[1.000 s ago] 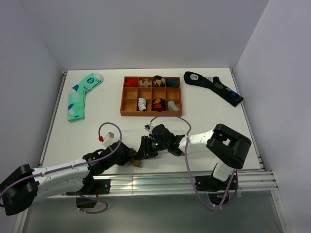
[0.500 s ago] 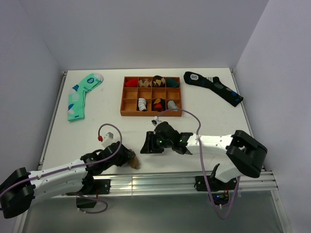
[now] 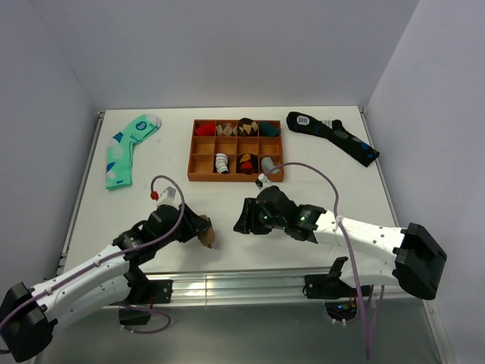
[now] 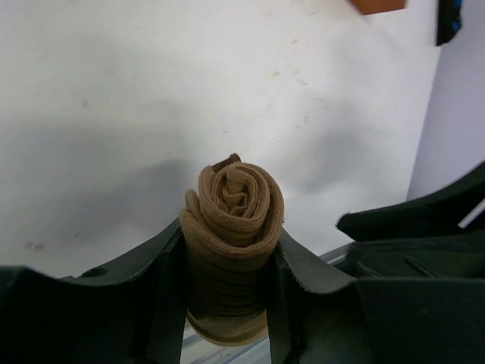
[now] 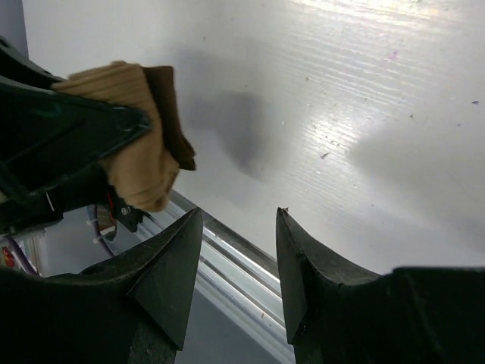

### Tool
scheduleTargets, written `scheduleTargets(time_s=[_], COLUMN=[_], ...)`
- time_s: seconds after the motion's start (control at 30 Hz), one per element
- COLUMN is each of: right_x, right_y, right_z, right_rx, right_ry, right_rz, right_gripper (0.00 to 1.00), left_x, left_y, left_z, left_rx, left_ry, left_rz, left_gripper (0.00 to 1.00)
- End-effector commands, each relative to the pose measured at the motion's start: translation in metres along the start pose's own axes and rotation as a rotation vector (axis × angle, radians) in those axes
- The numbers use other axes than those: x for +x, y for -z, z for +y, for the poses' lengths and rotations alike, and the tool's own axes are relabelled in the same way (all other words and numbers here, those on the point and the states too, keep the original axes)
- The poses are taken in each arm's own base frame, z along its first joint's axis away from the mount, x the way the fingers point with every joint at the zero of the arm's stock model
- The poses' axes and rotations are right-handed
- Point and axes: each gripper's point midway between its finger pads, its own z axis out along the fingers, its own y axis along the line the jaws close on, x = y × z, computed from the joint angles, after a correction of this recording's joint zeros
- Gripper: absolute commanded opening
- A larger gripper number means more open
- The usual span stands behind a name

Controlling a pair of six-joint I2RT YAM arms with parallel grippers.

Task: Roll the socks
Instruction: Pick up the sock at the center of the board, then place the sock in the storage box.

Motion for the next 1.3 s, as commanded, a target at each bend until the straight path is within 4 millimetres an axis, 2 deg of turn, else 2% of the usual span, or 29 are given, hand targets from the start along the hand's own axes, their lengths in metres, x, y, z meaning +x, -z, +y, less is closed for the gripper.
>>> scheduleTargets(time_s=[0.0, 0.1, 0.17, 0.2, 0.27, 0.3, 0.33, 0.37, 0.4, 0.43, 0.47, 0.5, 0.53, 0.57, 0.6, 0.63, 0.67, 0.7, 0.73, 0.77, 0.8, 0.83, 0.87, 0.9, 1.0, 1.27], right_x=[-0.011, -0.011, -0.015, -0.013, -0.017, -0.018, -0.02, -0.025, -0.027, -0.029, -0.036, -0.037, -0.045, -0.05, -0.053, -0.057, -0.064, -0.065, -0.065, -0.065, -0.065, -0.065, -0.064, -0.062, -0.062, -0.067], right_y=[0.013, 0.019, 0.026, 0.028, 0.035, 0.038, 0.041, 0.046, 0.05, 0.052, 0.057, 0.06, 0.063, 0.068, 0.07, 0.072, 0.076, 0.078, 0.079, 0.081, 0.083, 0.084, 0.085, 0.087, 0.088, 0.094], right_z=[-0.01, -0.015, -0.016, -0.02, -0.022, -0.026, -0.027, -0.025, -0.03, -0.03, -0.028, -0.033, -0.037, -0.033, -0.03, -0.031, -0.026, -0.027, -0.027, -0.026, -0.027, -0.028, -0.031, -0.031, -0.038, -0.043], right_rx=[0.042, 0.063, 0.065, 0.077, 0.086, 0.103, 0.109, 0.101, 0.119, 0.121, 0.117, 0.141, 0.154, 0.14, 0.124, 0.128, 0.119, 0.128, 0.129, 0.13, 0.133, 0.136, 0.143, 0.138, 0.157, 0.188], right_ry=[0.016, 0.024, 0.033, 0.038, 0.05, 0.052, 0.06, 0.076, 0.077, 0.087, 0.107, 0.112, 0.102, 0.114, 0.116, 0.109, 0.117, 0.119, 0.124, 0.134, 0.137, 0.139, 0.14, 0.14, 0.129, 0.14], right_rz=[-0.051, -0.059, -0.081, -0.081, -0.102, -0.102, -0.112, -0.127, -0.13, -0.137, -0.149, -0.144, -0.161, -0.171, -0.181, -0.188, -0.203, -0.198, -0.197, -0.186, -0.184, -0.187, -0.183, -0.178, -0.178, -0.186], right_gripper=[0.51, 0.51, 0.51, 0.51, 0.51, 0.51, 0.51, 0.52, 0.52, 0.52, 0.53, 0.53, 0.52, 0.52, 0.52, 0.52, 0.52, 0.52, 0.52, 0.52, 0.52, 0.52, 0.52, 0.52, 0.52, 0.52], left_x=[-0.014, -0.033, -0.051, -0.056, -0.076, -0.082, -0.099, -0.104, -0.112, -0.131, -0.14, -0.155, -0.169, -0.18, -0.195, -0.21, -0.218, -0.222, -0.236, -0.238, -0.239, -0.256, -0.259, -0.271, -0.276, -0.258], left_y=[0.011, 0.014, 0.019, 0.015, 0.018, 0.012, 0.013, 0.013, 0.003, 0.005, 0.001, -0.011, -0.01, -0.014, -0.027, -0.029, -0.035, -0.056, -0.056, -0.075, -0.08, -0.079, -0.093, -0.093, -0.104, -0.121], left_z=[-0.041, -0.059, -0.082, -0.084, -0.106, -0.109, -0.117, -0.126, -0.129, -0.14, -0.143, -0.138, -0.149, -0.15, -0.143, -0.152, -0.153, -0.143, -0.155, -0.148, -0.15, -0.157, -0.148, -0.151, -0.139, -0.092], left_rx=[0.126, 0.158, 0.228, 0.227, 0.3, 0.313, 0.332, 0.373, 0.376, 0.397, 0.393, 0.366, 0.395, 0.402, 0.377, 0.381, 0.369, 0.328, 0.342, 0.321, 0.339, 0.357, 0.343, 0.358, 0.325, 0.293], left_ry=[-0.111, -0.153, -0.166, -0.181, -0.187, -0.197, -0.192, -0.206, -0.223, -0.233, -0.239, -0.224, -0.22, -0.202, -0.155, -0.153, -0.147, -0.137, -0.146, -0.138, -0.145, -0.155, -0.145, -0.14, -0.111, -0.091], left_rz=[0.012, -0.017, -0.032, -0.028, -0.051, -0.051, -0.081, -0.07, -0.072, -0.104, -0.116, -0.13, -0.154, -0.166, -0.181, -0.205, -0.216, -0.197, -0.207, -0.174, -0.145, -0.164, -0.14, -0.144, -0.133, -0.062], left_gripper=[0.0, 0.0, 0.0, 0.0, 0.0, 0.0, 0.0, 0.0, 0.0, 0.0, 0.0, 0.0, 0.0, 0.0, 0.0, 0.0, 0.0, 0.0, 0.0, 0.0, 0.0, 0.0, 0.0, 0.0, 0.0, 0.0])
